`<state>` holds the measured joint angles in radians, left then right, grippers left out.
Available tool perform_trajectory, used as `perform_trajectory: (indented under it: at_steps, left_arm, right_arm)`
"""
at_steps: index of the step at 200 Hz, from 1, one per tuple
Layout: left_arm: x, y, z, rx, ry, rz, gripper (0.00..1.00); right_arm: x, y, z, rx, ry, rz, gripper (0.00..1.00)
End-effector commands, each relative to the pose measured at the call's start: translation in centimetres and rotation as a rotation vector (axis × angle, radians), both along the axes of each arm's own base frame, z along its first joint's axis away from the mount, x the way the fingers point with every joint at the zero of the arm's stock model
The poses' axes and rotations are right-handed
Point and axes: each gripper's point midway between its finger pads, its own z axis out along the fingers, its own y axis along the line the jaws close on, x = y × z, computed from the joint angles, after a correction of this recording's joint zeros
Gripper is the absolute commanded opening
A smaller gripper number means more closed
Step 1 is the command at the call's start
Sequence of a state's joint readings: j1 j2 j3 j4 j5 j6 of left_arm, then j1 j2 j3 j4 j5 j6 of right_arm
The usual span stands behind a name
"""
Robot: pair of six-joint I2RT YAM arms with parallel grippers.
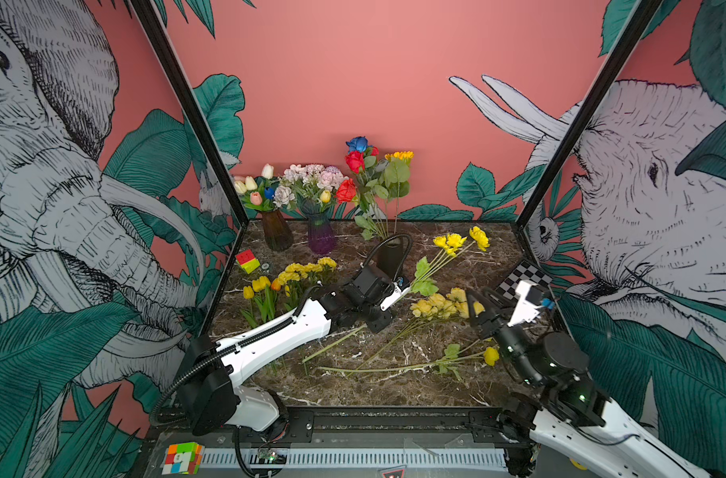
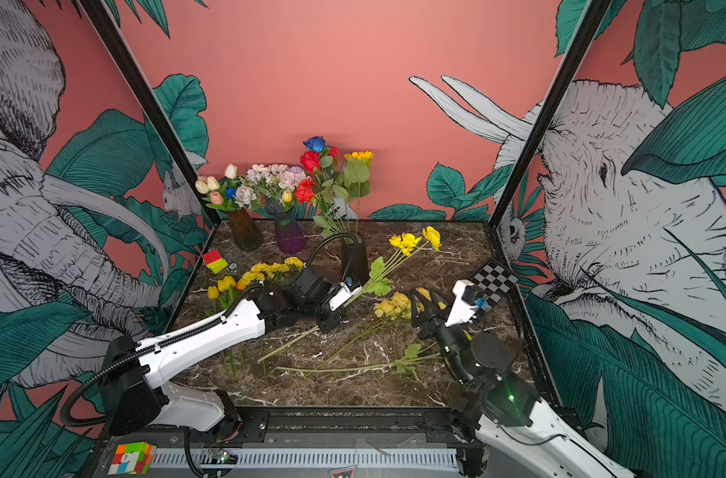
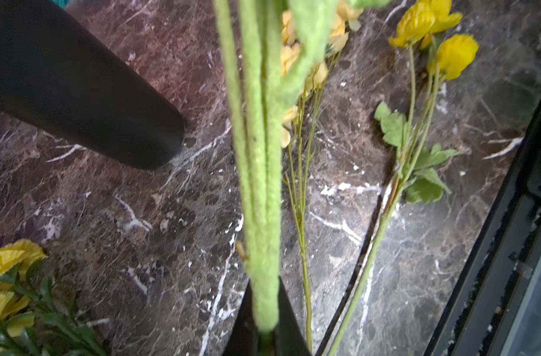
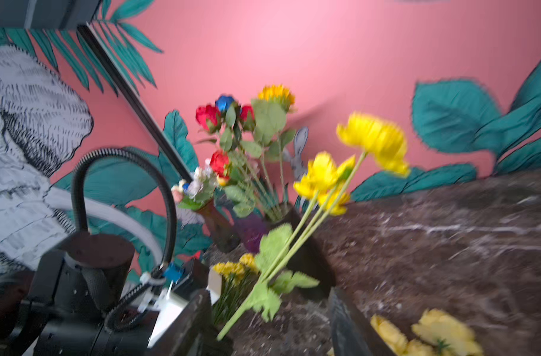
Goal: Pick out yellow flowers from the vase
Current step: Place the flower at the center of the board.
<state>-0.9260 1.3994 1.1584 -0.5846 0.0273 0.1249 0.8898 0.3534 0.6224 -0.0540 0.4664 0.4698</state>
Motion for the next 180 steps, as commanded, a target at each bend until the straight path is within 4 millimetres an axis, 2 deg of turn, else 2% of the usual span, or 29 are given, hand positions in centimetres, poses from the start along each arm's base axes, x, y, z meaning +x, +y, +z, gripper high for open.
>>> perform_trajectory:
  at_steps: [1, 31, 58, 78, 131, 180]
  left_arm:
    - [-1.6, 1.6, 0.4, 0.059, -0.019, -0.074, 0.0]
    - [-3.1, 1.6, -0.7, 0.116, 0.0, -0.147, 0.0]
    - [-4.3, 0.6, -2.2, 0.151, 0.019, -0.221, 0.0]
    - [-4.9, -0.3, -3.4, 0.185, 0.045, -0.261, 0.0]
    - [-5.1, -2.3, -6.3, 0.248, 0.134, -0.293, 0.0]
    - [-5.3, -4.0, -8.3, 0.268, 0.248, -0.272, 0.0]
  right_arm:
    - [-0.4, -4.9, 0.9, -0.204, -0.023, -0.214, 0.61]
    - [-1.8, -8.7, 4.2, -0.23, -0.083, -0.331, 0.62]
    - [-2.6, -10.1, 5.6, -0.22, -0.123, -0.364, 0.63]
    - [-2.7, -10.3, 5.5, -0.212, -0.123, -0.371, 0.63]
    - [-1.9, -9.1, 3.6, -0.198, -0.086, -0.348, 0.64]
    - [-1.4, -8.3, 3.3, -0.211, -0.077, -0.336, 0.65]
